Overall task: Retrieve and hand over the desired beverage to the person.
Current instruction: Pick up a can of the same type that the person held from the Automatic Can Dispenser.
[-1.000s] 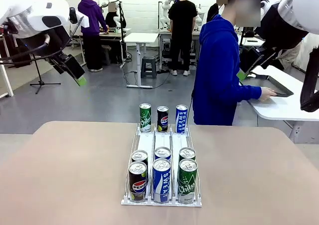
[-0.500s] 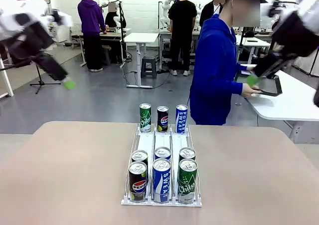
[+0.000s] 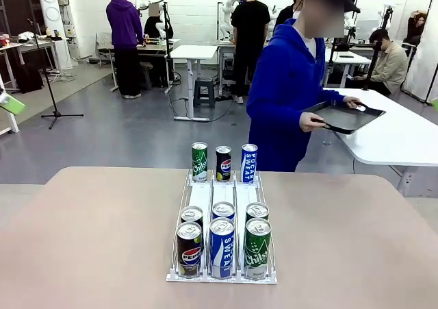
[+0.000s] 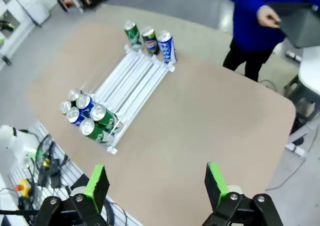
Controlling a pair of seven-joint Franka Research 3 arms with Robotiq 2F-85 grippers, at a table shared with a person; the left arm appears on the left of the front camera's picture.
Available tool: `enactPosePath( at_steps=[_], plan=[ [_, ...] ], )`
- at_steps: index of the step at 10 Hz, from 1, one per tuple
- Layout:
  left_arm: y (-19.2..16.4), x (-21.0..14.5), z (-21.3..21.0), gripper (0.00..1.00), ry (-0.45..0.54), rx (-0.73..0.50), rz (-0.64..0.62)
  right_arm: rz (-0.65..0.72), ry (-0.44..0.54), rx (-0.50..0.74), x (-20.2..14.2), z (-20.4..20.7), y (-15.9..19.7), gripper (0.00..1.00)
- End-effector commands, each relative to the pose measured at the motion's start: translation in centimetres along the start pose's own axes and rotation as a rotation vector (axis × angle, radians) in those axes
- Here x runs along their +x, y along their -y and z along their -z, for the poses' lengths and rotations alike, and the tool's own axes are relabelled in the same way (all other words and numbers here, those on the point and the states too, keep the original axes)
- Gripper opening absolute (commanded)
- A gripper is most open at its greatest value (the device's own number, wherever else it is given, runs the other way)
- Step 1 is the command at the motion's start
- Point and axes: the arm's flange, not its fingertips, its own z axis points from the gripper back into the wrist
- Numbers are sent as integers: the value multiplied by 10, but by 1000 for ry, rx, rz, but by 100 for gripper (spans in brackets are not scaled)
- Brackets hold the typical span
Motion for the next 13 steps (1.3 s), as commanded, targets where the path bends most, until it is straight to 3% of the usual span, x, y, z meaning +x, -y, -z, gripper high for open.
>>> enactPosePath(
  at_steps=[1,4,13],
  plan=[
    [6,-5,-6,100,45,2,-33,15,49,36,-21,-14,1,100],
    [15,-11,-18,100,81,8,-39,81,49,31,-31,-21,14,100],
    [5,-8,-21,100,63,22,-41,59,42,-3,-27,-31,10,100]
  ],
)
